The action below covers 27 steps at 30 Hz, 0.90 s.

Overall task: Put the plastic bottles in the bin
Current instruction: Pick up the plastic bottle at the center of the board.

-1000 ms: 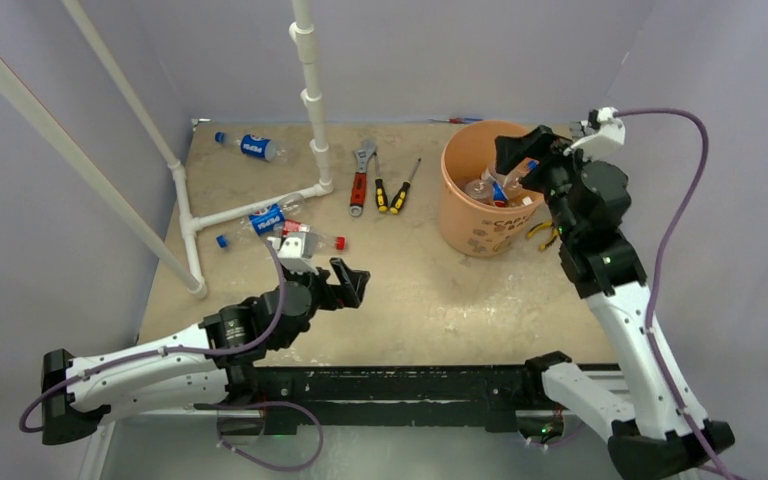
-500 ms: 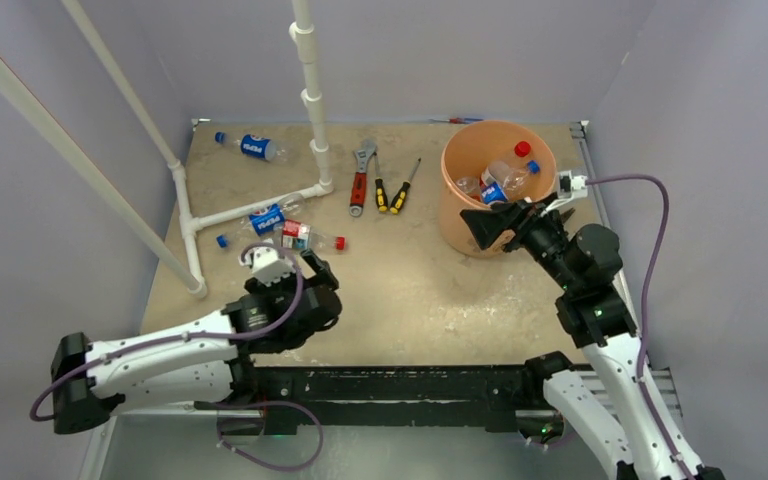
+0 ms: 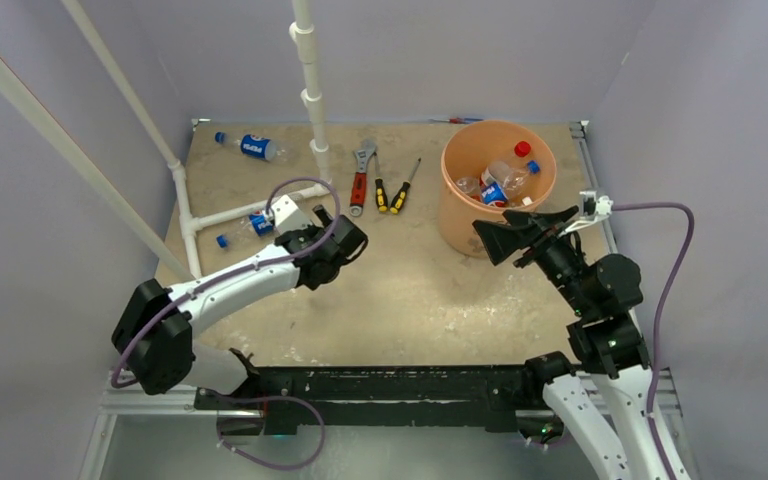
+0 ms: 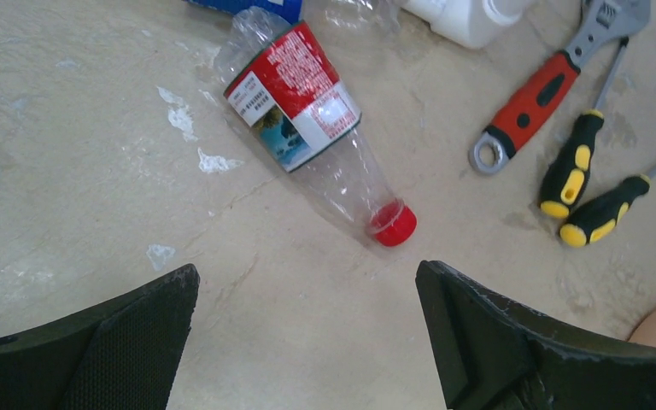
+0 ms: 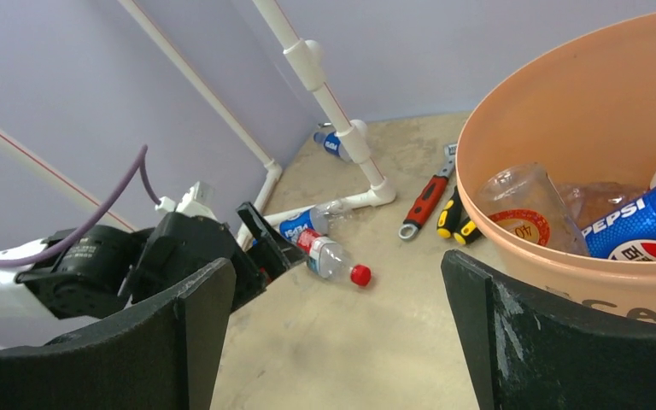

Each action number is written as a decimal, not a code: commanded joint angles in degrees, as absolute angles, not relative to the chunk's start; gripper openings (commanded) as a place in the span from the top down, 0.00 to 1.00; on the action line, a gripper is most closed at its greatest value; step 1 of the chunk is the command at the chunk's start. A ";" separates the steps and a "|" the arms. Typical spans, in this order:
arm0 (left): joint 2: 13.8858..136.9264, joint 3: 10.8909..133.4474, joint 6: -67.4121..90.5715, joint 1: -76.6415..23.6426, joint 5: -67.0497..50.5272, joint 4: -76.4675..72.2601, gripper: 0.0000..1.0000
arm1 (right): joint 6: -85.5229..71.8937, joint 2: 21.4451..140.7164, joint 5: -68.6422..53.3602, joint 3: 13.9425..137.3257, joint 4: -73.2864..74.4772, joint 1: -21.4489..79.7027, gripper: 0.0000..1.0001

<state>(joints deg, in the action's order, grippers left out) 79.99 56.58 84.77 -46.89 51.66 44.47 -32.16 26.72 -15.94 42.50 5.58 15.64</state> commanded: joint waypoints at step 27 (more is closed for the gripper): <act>102.36 60.58 82.41 -23.82 30.94 30.08 0.10 | -35.49 21.30 -17.20 39.13 6.26 15.73 0.09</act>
